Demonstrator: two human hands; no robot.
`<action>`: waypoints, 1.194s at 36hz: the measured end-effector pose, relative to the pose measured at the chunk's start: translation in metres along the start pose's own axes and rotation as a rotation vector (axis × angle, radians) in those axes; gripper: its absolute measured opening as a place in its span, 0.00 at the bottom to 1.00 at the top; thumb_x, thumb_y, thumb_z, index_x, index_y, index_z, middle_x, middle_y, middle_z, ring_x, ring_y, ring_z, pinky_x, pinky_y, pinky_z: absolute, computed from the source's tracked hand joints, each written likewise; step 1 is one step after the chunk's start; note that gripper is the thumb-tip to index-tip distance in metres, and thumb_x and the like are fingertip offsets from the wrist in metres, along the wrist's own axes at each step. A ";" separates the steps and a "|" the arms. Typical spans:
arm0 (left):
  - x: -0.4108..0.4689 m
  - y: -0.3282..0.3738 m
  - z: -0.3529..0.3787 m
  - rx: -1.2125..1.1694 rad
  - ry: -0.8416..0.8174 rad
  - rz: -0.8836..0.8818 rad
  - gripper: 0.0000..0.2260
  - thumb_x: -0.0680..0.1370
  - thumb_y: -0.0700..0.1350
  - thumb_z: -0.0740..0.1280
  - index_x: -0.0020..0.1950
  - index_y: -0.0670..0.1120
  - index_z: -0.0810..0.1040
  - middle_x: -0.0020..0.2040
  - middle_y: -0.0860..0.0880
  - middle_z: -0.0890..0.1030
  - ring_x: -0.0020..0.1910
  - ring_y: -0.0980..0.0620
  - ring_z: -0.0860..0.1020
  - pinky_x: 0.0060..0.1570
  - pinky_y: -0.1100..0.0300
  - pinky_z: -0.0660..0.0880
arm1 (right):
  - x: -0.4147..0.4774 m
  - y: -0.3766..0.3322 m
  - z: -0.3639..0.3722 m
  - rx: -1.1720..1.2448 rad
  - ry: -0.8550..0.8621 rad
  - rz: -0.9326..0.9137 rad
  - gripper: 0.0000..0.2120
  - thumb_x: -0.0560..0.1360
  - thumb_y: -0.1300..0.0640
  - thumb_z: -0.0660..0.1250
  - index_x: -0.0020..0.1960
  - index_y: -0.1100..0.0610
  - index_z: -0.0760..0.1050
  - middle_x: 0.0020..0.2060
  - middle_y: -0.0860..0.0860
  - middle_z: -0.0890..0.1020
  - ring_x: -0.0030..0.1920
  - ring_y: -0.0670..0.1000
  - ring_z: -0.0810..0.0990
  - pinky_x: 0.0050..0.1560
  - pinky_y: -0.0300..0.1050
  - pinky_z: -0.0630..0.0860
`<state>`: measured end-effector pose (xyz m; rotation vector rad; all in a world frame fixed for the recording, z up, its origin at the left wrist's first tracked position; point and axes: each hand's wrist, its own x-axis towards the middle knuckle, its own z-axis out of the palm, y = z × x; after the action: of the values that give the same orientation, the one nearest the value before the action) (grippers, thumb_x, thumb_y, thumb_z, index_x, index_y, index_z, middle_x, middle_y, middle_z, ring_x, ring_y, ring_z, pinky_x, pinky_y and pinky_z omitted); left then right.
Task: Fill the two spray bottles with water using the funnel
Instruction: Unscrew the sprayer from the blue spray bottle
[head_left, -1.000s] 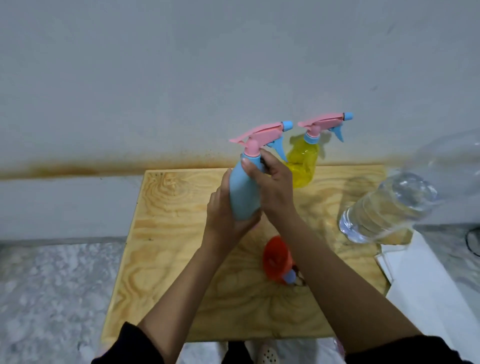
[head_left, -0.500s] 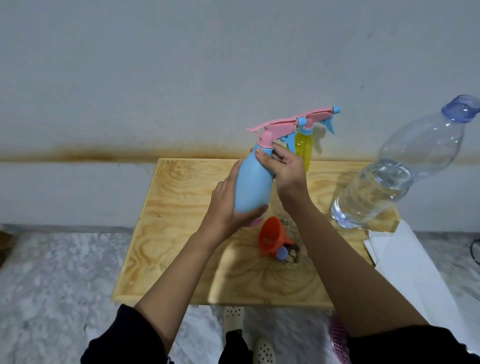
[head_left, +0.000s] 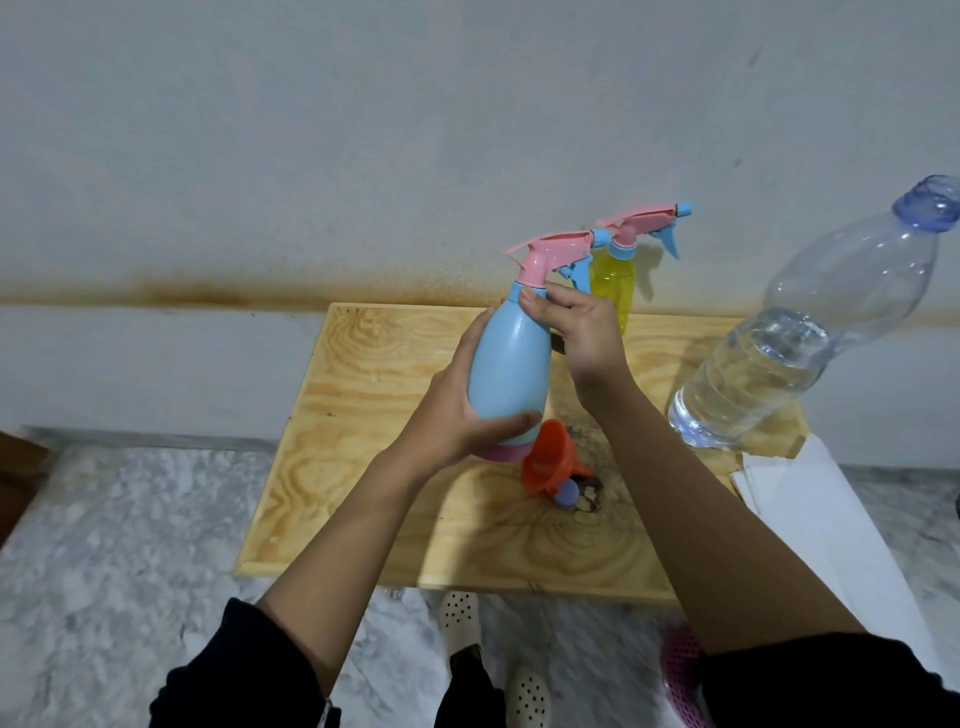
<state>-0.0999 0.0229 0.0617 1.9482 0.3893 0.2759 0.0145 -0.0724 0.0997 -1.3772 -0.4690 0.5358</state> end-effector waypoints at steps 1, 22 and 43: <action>0.000 0.001 -0.001 0.001 0.004 0.004 0.44 0.59 0.59 0.74 0.70 0.68 0.55 0.60 0.58 0.74 0.55 0.55 0.76 0.52 0.52 0.78 | 0.000 -0.001 0.001 0.007 -0.002 -0.001 0.11 0.76 0.62 0.66 0.48 0.71 0.77 0.37 0.56 0.76 0.38 0.49 0.75 0.38 0.36 0.73; 0.006 0.000 -0.001 0.108 0.222 0.047 0.44 0.61 0.62 0.71 0.73 0.64 0.53 0.64 0.54 0.73 0.58 0.53 0.75 0.52 0.47 0.77 | 0.013 -0.008 0.028 -0.110 0.199 -0.166 0.13 0.72 0.57 0.73 0.35 0.65 0.75 0.29 0.55 0.73 0.33 0.48 0.69 0.36 0.43 0.66; -0.006 -0.016 -0.010 -0.044 0.271 0.008 0.42 0.62 0.56 0.78 0.68 0.61 0.57 0.63 0.53 0.71 0.56 0.54 0.75 0.48 0.49 0.80 | 0.008 0.000 0.051 -0.015 0.337 -0.085 0.16 0.63 0.58 0.80 0.40 0.55 0.72 0.35 0.50 0.78 0.35 0.46 0.75 0.41 0.40 0.75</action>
<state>-0.1117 0.0348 0.0505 1.8742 0.5468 0.5517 -0.0094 -0.0274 0.1069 -1.4221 -0.2563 0.2238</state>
